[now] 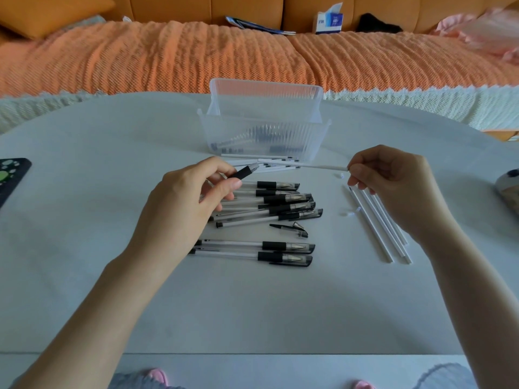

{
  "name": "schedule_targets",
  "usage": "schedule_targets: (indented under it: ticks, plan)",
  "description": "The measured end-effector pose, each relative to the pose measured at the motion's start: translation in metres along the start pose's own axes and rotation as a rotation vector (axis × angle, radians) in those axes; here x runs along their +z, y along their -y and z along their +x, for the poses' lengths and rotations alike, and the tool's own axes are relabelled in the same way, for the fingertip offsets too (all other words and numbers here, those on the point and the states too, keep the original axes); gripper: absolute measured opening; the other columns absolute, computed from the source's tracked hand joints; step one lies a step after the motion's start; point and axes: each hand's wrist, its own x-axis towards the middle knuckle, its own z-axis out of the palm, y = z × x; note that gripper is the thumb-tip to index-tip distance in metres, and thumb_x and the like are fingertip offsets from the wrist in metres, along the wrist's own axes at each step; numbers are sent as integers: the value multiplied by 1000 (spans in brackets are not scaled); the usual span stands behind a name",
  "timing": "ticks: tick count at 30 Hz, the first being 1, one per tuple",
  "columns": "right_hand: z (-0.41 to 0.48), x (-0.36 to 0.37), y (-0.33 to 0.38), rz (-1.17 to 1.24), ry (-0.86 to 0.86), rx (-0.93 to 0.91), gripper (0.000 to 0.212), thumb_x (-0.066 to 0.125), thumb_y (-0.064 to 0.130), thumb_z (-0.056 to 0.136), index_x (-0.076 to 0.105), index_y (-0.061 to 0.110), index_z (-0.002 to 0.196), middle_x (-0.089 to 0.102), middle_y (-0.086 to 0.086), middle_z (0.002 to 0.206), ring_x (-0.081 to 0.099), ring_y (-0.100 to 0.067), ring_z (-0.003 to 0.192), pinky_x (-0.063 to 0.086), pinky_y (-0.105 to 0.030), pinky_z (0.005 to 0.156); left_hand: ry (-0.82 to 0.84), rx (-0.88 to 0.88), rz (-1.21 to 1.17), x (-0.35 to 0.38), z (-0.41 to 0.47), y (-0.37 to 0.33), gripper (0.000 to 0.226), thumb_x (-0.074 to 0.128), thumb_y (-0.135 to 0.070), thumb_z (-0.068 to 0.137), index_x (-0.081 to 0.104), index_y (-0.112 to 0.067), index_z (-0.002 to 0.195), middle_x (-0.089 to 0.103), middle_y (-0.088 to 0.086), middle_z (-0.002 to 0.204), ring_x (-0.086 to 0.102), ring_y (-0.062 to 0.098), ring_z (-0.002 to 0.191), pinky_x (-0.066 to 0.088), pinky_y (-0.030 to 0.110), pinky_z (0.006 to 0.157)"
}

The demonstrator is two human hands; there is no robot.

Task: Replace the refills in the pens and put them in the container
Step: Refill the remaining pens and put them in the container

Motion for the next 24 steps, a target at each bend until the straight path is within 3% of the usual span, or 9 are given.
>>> schedule_targets:
  ticks: [12, 20, 24]
  plan:
    - [-1, 1, 1, -55, 25, 19, 21, 58, -2, 85, 63, 16, 76, 63, 12, 55, 53, -3, 55, 39, -7, 56, 5, -5, -3, -1, 0, -2, 12, 55, -41, 82, 60, -31, 86, 64, -18, 75, 61, 4, 60, 53, 38, 67]
    - [-3, -1, 3, -144, 21, 25, 16, 59, 1, 84, 64, 15, 77, 63, 6, 58, 53, -1, 56, 39, -6, 59, -7, 50, 126, -3, 0, 2, 6, 67, -31, 84, 67, -28, 89, 64, -15, 75, 61, 8, 67, 52, 37, 67]
    - [-7, 8, 11, -123, 85, -5, 18, 62, 3, 83, 64, 19, 76, 66, 2, 65, 55, -5, 60, 43, -15, 63, 17, 89, 171, 1, -2, 0, 9, 68, -35, 82, 68, -29, 89, 64, -15, 79, 61, 11, 72, 51, 34, 68]
